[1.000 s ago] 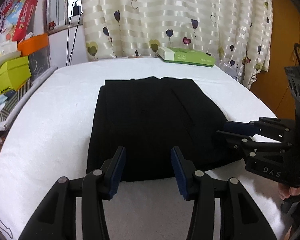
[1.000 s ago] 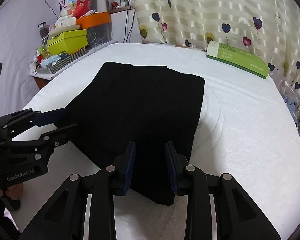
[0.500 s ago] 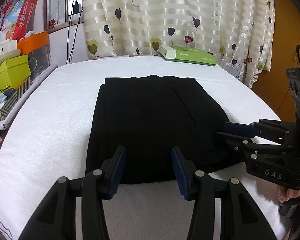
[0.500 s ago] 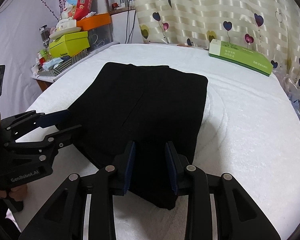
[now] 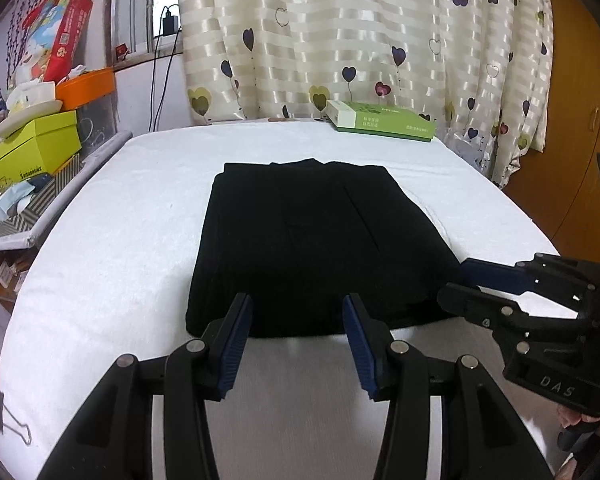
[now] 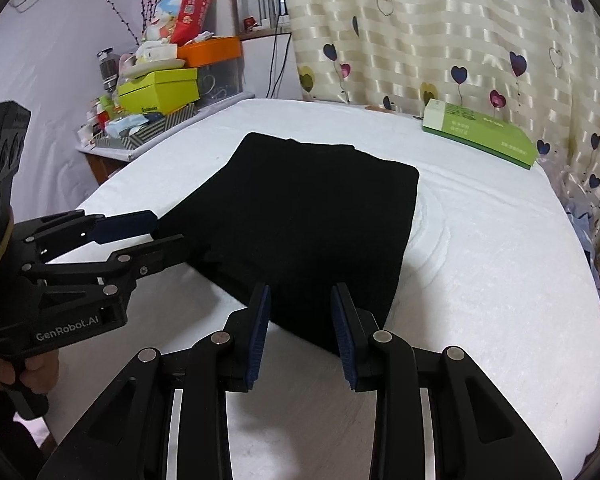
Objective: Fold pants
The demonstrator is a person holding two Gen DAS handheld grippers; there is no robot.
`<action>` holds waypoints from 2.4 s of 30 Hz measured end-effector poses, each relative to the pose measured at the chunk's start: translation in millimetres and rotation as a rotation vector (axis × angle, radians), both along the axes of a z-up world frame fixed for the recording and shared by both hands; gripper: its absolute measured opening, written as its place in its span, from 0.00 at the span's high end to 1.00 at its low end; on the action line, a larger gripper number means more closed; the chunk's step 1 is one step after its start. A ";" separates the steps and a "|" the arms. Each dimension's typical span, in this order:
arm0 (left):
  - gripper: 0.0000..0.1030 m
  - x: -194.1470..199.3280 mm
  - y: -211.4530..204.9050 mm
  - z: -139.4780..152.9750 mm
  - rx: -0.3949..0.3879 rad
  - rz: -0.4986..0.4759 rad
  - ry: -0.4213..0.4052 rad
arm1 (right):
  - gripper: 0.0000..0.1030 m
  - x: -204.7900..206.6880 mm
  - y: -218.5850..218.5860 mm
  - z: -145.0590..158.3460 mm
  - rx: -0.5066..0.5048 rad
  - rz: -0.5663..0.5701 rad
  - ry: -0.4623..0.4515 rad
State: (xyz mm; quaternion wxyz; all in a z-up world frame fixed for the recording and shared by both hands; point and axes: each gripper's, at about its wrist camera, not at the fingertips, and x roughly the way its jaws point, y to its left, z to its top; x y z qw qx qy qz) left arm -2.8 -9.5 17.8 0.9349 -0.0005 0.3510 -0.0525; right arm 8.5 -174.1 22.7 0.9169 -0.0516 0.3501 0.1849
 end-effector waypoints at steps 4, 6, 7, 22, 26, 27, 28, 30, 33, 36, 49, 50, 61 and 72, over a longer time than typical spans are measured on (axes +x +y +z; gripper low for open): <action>0.52 2.6 0.3 -5.6 0.008 0.003 0.017 | 0.68 3.0 0.7 -6.5 -0.012 -0.022 0.017; 0.52 6.8 2.3 -10.9 0.005 0.015 0.040 | 0.68 5.4 0.5 -12.2 -0.020 -0.026 0.035; 0.52 7.9 3.2 -12.9 0.001 0.017 0.047 | 0.68 5.4 0.0 -13.2 -0.015 -0.026 0.037; 0.52 9.1 3.8 -20.4 0.014 0.016 0.062 | 0.68 7.1 0.1 -15.4 -0.036 -0.021 0.044; 0.52 6.2 5.3 -16.2 0.004 0.021 0.056 | 0.68 3.1 -5.4 -6.9 -0.004 -0.033 0.035; 0.52 5.1 5.7 -14.9 0.003 0.025 0.052 | 0.68 1.0 -6.5 -4.0 0.000 -0.036 0.030; 0.52 3.6 6.4 -12.7 0.003 0.027 0.049 | 0.68 -0.8 -6.7 -2.0 0.002 -0.038 0.024; 0.52 -0.3 7.2 -8.7 -0.002 0.031 0.039 | 0.68 -6.7 -6.8 1.1 0.008 -0.031 0.014; 0.52 -7.3 7.3 -3.5 -0.005 0.030 0.024 | 0.68 -14.8 -4.5 2.5 0.009 -0.017 0.010; 0.52 -12.9 6.5 -0.8 -0.007 0.025 0.018 | 0.68 -20.4 -3.2 1.2 0.009 -0.009 0.015; 0.52 -14.8 11.3 -14.3 0.010 0.044 0.062 | 0.57 -21.2 -7.4 -12.6 -0.010 -0.008 0.039; 0.52 -14.3 11.8 -14.9 0.009 0.043 0.066 | 0.57 -20.7 -8.3 -13.0 -0.007 -0.007 0.042; 0.52 14.7 52.9 14.9 -0.087 0.052 0.001 | 0.56 11.1 -39.9 5.8 0.115 -0.044 0.018; 0.51 86.0 61.6 -5.7 -0.107 -0.017 0.087 | 0.54 81.4 -52.8 -13.3 0.254 -0.066 0.141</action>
